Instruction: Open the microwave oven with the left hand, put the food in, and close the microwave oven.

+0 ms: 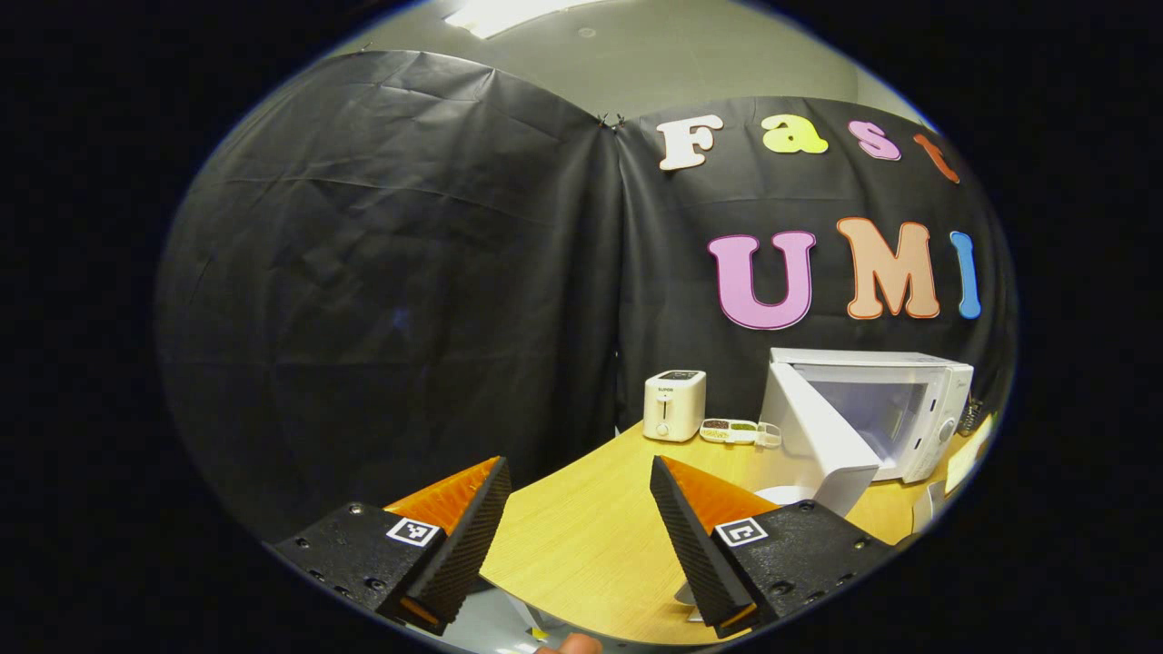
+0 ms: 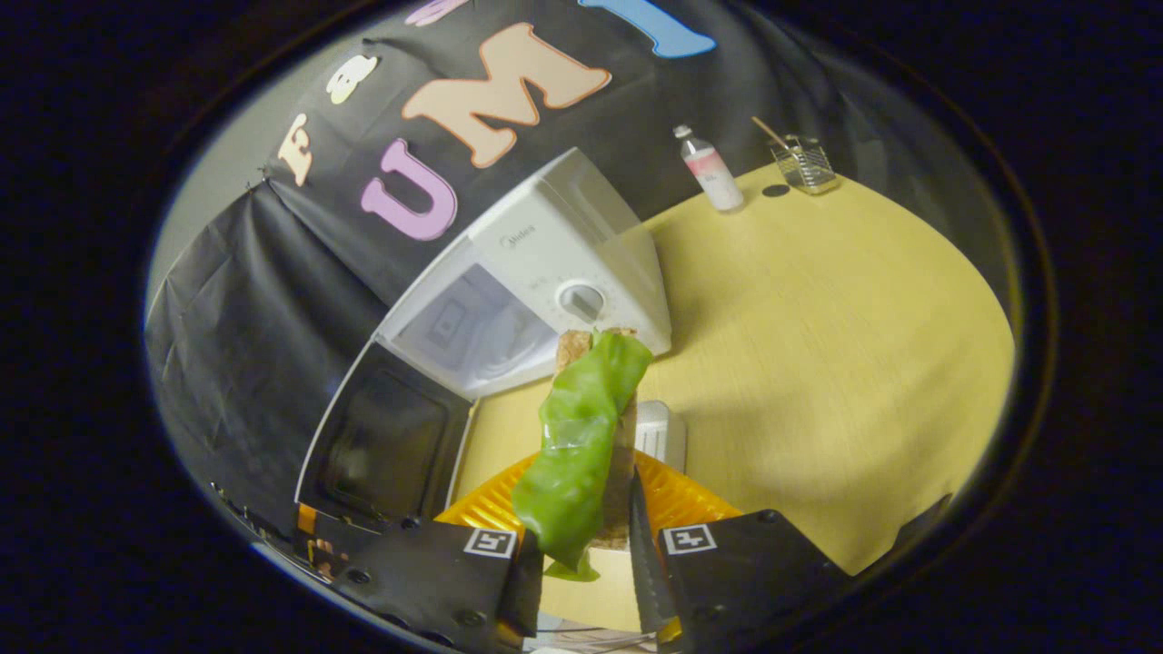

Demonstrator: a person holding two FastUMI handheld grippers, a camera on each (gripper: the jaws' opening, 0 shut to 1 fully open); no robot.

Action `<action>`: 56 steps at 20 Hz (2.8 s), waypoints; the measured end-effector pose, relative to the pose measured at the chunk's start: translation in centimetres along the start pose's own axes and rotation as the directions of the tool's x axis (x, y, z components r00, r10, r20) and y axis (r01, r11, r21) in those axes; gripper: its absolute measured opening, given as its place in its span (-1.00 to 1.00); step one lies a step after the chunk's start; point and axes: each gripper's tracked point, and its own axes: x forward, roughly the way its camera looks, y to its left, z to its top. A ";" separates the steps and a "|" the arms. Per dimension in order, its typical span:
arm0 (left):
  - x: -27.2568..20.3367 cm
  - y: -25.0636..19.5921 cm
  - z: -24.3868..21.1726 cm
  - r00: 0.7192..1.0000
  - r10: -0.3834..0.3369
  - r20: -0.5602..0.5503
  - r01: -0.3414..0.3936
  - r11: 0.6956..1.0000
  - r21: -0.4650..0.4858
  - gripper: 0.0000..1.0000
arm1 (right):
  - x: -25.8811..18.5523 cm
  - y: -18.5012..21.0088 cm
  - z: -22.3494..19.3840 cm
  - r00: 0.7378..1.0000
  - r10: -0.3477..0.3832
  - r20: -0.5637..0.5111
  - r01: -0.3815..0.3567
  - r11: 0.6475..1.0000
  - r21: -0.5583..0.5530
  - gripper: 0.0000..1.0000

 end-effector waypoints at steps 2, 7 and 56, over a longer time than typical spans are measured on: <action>-0.2 -0.1 0.0 1.000 -0.004 -0.001 0.004 1.000 0.001 0.82 | -0.5 2.6 0.5 0.996 0.051 0.077 -0.054 0.998 0.038 -0.13; 0.3 0.2 -0.2 1.000 0.002 -0.007 -0.002 1.000 0.001 0.89 | 0.4 7.8 -0.4 0.957 0.118 0.264 -0.151 0.983 0.109 -0.13; 2.4 0.9 -1.9 0.997 0.047 -0.059 -0.046 0.999 0.017 0.89 | 30.1 11.1 4.1 0.846 -0.222 0.484 0.294 0.953 -0.077 0.80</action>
